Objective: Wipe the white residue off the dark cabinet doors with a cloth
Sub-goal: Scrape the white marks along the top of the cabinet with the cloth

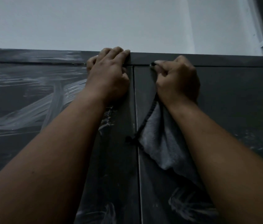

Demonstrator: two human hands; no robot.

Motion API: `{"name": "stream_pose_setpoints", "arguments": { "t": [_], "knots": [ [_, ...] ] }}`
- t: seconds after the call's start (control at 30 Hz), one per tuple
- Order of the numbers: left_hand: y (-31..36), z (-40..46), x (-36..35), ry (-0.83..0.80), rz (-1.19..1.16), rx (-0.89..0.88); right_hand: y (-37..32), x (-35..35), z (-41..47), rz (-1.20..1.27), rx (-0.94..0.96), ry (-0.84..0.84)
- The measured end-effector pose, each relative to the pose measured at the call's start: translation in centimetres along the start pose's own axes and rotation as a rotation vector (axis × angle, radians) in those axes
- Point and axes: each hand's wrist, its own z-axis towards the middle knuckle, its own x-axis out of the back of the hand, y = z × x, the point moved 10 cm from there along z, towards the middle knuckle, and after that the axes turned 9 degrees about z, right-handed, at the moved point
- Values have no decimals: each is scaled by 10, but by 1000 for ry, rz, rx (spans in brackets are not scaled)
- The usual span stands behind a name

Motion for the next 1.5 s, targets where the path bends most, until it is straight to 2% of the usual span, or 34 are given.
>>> {"name": "stream_pose_setpoints", "arguments": {
  "t": [0.13,0.27,0.4,0.47,0.53,0.63,0.73,0.87,1.07,1.17,1.33,1.5],
  "knots": [
    [0,-1,-1,28,-7,16,-4,-7,6,49,-51,28],
    [3,-3,-3,-20,-35,12,-37,-27,-29,105,92,-99],
    [-1,-12,-5,-93,-3,80,-32,-14,-80,130,136,-145],
    [0,-28,3,-83,-22,99,-25,-11,-95,146,110,-224],
    [4,-55,18,2,-80,113,-16,-5,-98,230,28,-276],
    [3,-103,36,128,-378,254,2,19,-92,425,-160,-151],
    [15,-142,19,41,-771,477,6,35,-96,612,-315,-66],
    [46,-172,3,-68,-1113,624,-12,25,-116,747,-389,-228],
    [58,-192,7,-109,-1287,825,-12,25,-132,911,-428,-438],
    [60,-193,14,-88,-1295,846,-10,28,-132,968,-422,-511],
    [70,-196,25,12,-1184,754,1,39,-132,1000,-468,-445],
    [77,-185,40,90,-1055,684,4,35,-138,1056,-559,-506]
  ]
}}
